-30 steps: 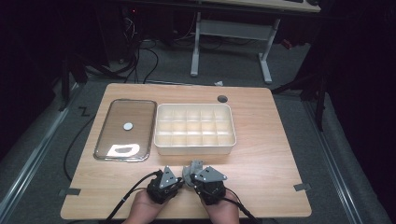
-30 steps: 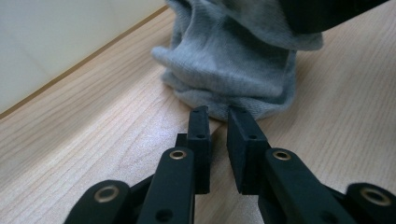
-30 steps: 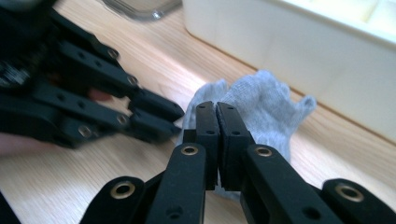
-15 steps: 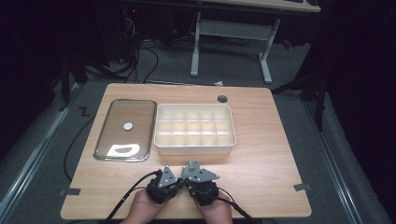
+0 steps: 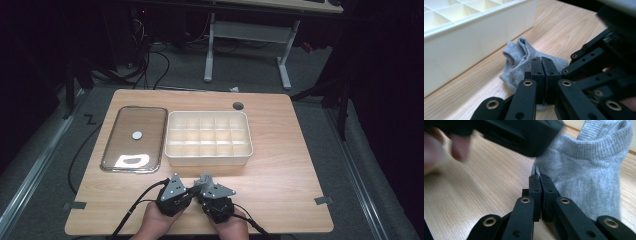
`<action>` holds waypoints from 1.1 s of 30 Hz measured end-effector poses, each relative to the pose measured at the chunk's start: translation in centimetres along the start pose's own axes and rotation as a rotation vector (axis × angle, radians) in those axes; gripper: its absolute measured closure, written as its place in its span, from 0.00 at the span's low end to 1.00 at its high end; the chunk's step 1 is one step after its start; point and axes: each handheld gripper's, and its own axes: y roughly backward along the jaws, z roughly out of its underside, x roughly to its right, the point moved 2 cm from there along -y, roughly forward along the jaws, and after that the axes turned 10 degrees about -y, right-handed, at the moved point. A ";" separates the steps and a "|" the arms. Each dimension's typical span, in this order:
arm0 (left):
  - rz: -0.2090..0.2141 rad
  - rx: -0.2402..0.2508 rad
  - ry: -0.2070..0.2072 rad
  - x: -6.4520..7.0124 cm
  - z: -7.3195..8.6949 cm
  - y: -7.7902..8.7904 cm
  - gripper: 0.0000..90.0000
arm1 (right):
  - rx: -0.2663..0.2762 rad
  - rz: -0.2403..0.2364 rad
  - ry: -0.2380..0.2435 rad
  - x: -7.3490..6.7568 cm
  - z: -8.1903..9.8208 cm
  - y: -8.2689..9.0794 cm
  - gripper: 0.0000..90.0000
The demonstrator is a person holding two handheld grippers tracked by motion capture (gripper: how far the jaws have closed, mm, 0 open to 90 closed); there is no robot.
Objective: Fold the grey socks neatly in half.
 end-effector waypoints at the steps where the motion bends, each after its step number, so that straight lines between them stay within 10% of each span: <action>1: 0.000 -0.020 0.006 -0.2 0.2 -0.5 0.99 | 0.001 0.000 0.001 0.0 0.0 0.0 0.99; 12: -0.003 -0.112 0.026 -1.3 1.5 -2.4 1.00 | -0.009 -0.013 0.003 0.2 -0.3 0.9 0.97; 18: 0.000 -0.116 0.021 -1.4 1.5 -2.5 1.00 | 0.105 0.046 0.026 0.8 -2.7 3.7 0.96; 25: 0.001 -0.122 0.006 -1.3 1.5 -2.5 1.00 | -0.029 0.116 0.017 3.0 -1.4 1.0 0.98; 33: 0.017 -0.128 -0.038 -1.3 2.1 -1.3 1.00 | -0.020 0.077 0.003 2.4 -0.1 1.3 0.99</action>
